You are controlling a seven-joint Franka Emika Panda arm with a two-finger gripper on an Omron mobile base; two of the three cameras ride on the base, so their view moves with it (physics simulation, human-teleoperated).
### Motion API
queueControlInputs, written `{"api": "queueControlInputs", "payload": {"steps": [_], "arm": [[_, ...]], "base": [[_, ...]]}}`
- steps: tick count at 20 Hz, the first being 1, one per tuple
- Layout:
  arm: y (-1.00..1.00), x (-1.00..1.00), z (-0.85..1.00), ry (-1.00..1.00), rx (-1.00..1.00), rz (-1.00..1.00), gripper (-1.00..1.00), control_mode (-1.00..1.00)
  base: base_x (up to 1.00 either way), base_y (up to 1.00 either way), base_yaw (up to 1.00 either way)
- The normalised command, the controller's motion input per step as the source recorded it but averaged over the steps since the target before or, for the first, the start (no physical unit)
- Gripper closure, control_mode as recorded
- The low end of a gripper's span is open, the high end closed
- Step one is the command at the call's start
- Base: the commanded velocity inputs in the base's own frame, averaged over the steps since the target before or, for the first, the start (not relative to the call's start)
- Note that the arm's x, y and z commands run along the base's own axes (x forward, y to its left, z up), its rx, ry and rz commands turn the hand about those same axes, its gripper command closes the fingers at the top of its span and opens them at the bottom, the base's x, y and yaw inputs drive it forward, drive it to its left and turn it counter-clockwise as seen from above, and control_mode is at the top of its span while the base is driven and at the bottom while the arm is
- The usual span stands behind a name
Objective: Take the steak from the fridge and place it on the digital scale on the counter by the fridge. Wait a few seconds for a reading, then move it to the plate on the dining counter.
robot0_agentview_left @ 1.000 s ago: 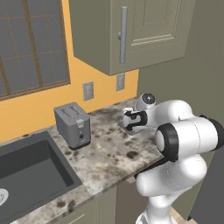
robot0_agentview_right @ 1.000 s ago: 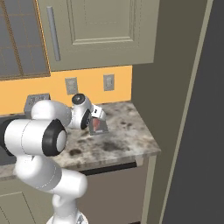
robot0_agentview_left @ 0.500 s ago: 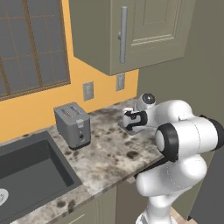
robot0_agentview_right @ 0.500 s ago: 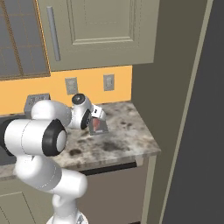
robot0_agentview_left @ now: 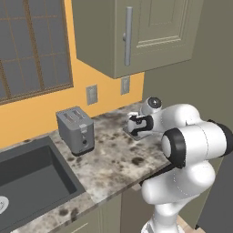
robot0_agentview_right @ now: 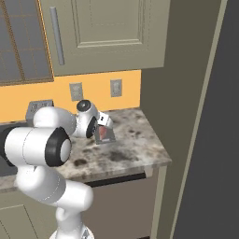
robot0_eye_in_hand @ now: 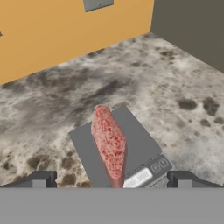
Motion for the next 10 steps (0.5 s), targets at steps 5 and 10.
{"api": "queueControlInputs", "payload": {"steps": [5,10], "arm": [[0.0,0.0,0.0,0.0,0.0,0.0,-1.0,-1.0],[0.0,0.0,0.0,0.0,0.0,0.0,-1.0,-1.0]], "base": [[0.0,0.0,0.0],[0.0,0.0,0.0]]}}
